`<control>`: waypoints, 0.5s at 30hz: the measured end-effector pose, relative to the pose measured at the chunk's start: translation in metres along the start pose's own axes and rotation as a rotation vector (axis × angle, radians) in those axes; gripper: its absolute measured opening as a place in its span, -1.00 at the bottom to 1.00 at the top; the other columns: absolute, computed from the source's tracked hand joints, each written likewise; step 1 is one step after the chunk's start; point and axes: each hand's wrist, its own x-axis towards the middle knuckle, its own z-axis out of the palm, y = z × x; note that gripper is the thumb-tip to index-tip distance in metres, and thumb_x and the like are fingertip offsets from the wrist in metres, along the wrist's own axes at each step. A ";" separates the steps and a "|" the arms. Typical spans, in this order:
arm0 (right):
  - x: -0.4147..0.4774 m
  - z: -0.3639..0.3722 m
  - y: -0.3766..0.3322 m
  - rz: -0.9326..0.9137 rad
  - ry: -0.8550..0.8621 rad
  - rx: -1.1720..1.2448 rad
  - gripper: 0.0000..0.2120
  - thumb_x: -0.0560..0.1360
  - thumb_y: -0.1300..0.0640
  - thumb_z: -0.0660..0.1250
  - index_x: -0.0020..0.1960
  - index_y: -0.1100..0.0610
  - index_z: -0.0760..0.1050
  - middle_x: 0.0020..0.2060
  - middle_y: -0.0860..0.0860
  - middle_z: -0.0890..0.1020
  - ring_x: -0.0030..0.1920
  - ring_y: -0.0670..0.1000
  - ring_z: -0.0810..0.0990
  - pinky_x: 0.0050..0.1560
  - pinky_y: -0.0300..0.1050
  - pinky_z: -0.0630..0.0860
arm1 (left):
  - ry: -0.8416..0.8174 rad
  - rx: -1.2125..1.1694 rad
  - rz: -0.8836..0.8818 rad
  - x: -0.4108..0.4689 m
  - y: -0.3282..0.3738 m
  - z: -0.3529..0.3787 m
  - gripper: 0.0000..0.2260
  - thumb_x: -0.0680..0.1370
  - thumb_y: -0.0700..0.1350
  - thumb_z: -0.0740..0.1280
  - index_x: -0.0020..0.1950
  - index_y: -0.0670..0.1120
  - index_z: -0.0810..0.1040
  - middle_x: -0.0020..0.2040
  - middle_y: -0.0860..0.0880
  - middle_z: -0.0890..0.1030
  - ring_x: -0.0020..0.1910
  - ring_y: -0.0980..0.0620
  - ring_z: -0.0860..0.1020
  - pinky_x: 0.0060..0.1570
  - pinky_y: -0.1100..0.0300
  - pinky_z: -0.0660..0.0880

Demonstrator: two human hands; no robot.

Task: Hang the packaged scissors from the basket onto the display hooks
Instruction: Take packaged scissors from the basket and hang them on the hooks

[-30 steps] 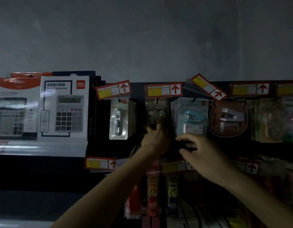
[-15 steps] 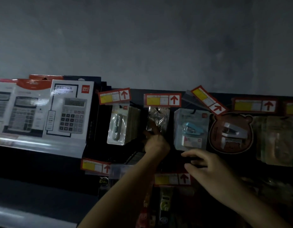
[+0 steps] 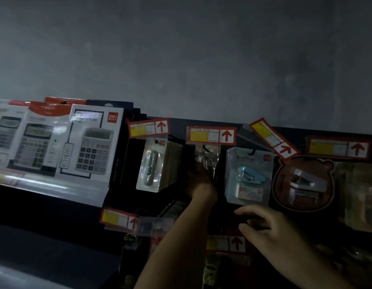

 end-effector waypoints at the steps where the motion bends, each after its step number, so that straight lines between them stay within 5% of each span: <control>1: 0.002 0.001 0.000 0.003 0.005 -0.004 -0.80 0.56 0.03 0.43 0.08 -0.27 0.59 0.13 -0.30 0.57 0.14 -0.22 0.57 0.12 -0.24 0.51 | -0.006 -0.038 -0.012 0.004 0.001 0.002 -0.27 0.62 -0.04 0.33 0.63 0.06 -0.07 0.54 -0.26 0.18 0.46 -0.30 0.31 0.33 -0.20 0.42; 4: 0.005 0.002 -0.004 -0.003 0.028 -0.018 -0.81 0.56 0.03 0.42 0.08 -0.26 0.60 0.13 -0.30 0.57 0.15 -0.24 0.55 0.15 -0.24 0.52 | 0.029 -0.085 -0.006 0.009 0.003 0.009 -0.43 0.68 0.03 0.19 0.62 0.02 0.01 0.54 -0.25 0.22 0.46 -0.28 0.34 0.36 -0.20 0.40; 7: 0.005 0.000 -0.008 -0.015 0.038 -0.029 -0.81 0.57 0.02 0.40 0.11 -0.25 0.59 0.13 -0.33 0.57 0.14 -0.28 0.54 0.07 -0.37 0.45 | 0.058 -0.015 0.003 0.018 0.001 0.018 -0.38 0.66 0.06 0.25 0.61 0.05 -0.03 0.53 -0.26 0.22 0.44 -0.29 0.34 0.33 -0.20 0.42; 10: 0.006 0.000 -0.009 -0.031 0.068 -0.051 -0.82 0.56 0.01 0.41 0.12 -0.23 0.61 0.12 -0.33 0.61 0.15 -0.27 0.57 0.15 -0.23 0.53 | -0.005 -0.017 -0.004 0.019 0.001 0.020 -0.29 0.60 0.09 0.34 0.59 0.08 -0.05 0.53 -0.26 0.15 0.43 -0.33 0.34 0.28 -0.24 0.45; 15: 0.010 0.001 -0.010 -0.034 0.093 -0.058 -0.79 0.57 0.02 0.41 0.18 -0.18 0.61 0.14 -0.32 0.60 0.16 -0.26 0.57 0.18 -0.21 0.53 | -0.329 0.158 0.012 0.019 0.000 0.004 -0.07 0.59 0.09 0.35 0.64 -0.01 -0.31 0.60 -0.32 -0.23 0.55 -0.42 0.08 0.42 -0.34 0.28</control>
